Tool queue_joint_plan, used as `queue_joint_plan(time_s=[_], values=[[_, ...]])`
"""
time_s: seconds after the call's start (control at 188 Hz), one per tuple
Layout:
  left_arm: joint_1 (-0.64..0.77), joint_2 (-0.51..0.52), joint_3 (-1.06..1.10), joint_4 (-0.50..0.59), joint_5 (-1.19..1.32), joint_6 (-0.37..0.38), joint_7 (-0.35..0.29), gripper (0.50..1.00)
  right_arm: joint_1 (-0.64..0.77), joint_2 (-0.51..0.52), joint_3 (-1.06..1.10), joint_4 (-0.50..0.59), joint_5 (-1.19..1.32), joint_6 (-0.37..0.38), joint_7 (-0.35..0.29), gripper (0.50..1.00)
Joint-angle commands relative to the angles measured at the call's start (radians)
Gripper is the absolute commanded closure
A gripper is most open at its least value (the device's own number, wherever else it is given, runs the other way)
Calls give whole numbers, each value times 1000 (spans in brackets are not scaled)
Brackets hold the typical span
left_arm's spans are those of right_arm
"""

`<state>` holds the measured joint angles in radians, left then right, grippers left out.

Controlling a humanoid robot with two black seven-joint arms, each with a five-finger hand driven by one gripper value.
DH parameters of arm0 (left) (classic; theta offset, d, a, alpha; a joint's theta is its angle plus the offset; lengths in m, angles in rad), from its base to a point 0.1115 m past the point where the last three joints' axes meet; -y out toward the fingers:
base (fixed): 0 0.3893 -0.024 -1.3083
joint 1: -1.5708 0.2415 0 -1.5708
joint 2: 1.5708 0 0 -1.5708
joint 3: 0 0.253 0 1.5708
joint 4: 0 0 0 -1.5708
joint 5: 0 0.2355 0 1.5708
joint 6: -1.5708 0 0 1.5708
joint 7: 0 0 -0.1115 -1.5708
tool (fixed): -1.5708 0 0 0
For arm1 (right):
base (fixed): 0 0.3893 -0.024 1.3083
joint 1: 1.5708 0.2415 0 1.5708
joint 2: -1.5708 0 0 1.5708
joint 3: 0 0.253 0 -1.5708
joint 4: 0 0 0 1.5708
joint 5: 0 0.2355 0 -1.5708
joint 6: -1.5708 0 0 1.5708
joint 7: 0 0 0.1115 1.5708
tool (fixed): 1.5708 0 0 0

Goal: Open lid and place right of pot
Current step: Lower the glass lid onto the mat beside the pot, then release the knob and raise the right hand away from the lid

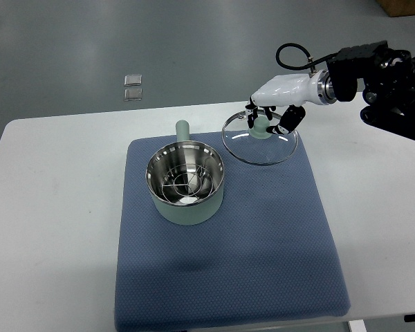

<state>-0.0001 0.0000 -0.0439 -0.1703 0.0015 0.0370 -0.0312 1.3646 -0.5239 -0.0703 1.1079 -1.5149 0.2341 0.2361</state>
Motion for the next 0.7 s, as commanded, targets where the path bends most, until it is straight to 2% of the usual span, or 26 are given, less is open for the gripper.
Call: queue_joint_plan(time_s=[0.0, 0.695], values=[[0, 0, 1, 0, 0, 0, -1, 500, -27, -5, 0, 0, -2, -1, 0, 1000], [0, 0, -1, 0, 0, 0, -1, 500, -170, 82, -13, -66, -42, -78, -8, 1000]])
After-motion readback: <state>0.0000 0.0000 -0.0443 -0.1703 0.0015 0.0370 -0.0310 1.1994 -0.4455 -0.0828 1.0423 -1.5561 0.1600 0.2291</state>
